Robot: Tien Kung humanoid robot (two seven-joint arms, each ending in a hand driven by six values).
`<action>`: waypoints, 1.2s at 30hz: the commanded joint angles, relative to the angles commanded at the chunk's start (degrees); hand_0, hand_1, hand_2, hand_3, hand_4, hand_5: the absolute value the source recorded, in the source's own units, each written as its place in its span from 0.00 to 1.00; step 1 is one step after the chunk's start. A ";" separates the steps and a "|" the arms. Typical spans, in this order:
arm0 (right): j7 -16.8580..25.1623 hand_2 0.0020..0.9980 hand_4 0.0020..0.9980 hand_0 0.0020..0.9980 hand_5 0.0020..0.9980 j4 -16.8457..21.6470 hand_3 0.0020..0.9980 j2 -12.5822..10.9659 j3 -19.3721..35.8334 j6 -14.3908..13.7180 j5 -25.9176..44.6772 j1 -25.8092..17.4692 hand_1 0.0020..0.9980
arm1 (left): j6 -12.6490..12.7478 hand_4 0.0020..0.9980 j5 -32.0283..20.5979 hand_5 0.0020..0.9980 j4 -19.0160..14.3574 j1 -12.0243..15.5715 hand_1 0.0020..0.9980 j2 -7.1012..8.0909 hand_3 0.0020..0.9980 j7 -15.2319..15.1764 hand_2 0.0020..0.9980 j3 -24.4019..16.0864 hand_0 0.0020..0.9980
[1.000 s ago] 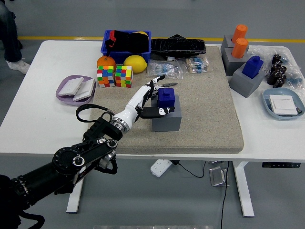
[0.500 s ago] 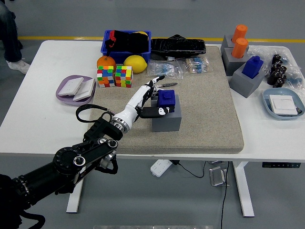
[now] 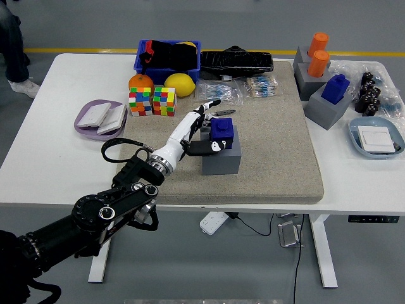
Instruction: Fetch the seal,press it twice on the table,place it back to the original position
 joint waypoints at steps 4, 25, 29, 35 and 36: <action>0.01 0.75 0.83 0.89 0.52 0.00 0.74 0.02 0.10 -0.03 0.01 -0.02 0.75 | -0.04 0.76 0.28 0.00 -0.51 -0.21 0.62 0.12 0.93 0.24 0.55 -0.24 0.87; 0.00 0.75 0.83 0.89 0.52 -0.10 0.74 0.24 0.89 -0.06 0.14 -0.38 0.75 | -2.48 0.74 3.05 0.00 -4.21 -3.07 0.62 4.16 0.93 4.28 0.54 -6.08 0.87; -0.01 0.75 0.83 0.89 0.52 -0.19 0.74 0.22 1.24 -0.04 -0.05 -0.52 0.75 | -2.72 0.74 3.93 0.00 -4.35 -2.94 0.61 6.15 0.92 4.78 0.54 -7.35 0.87; -0.01 0.75 0.83 0.89 0.52 -0.09 0.74 0.05 1.40 -0.07 -0.14 -0.65 0.75 | -2.88 0.73 4.53 0.00 -4.33 -2.79 0.61 9.04 0.92 5.35 0.53 -7.78 0.87; 0.00 0.75 0.83 0.89 0.52 -0.05 0.74 0.00 1.40 -0.05 -0.17 -0.64 0.75 | -2.86 0.73 4.57 0.00 -4.28 -2.79 0.61 9.45 0.92 5.39 0.53 -7.85 0.87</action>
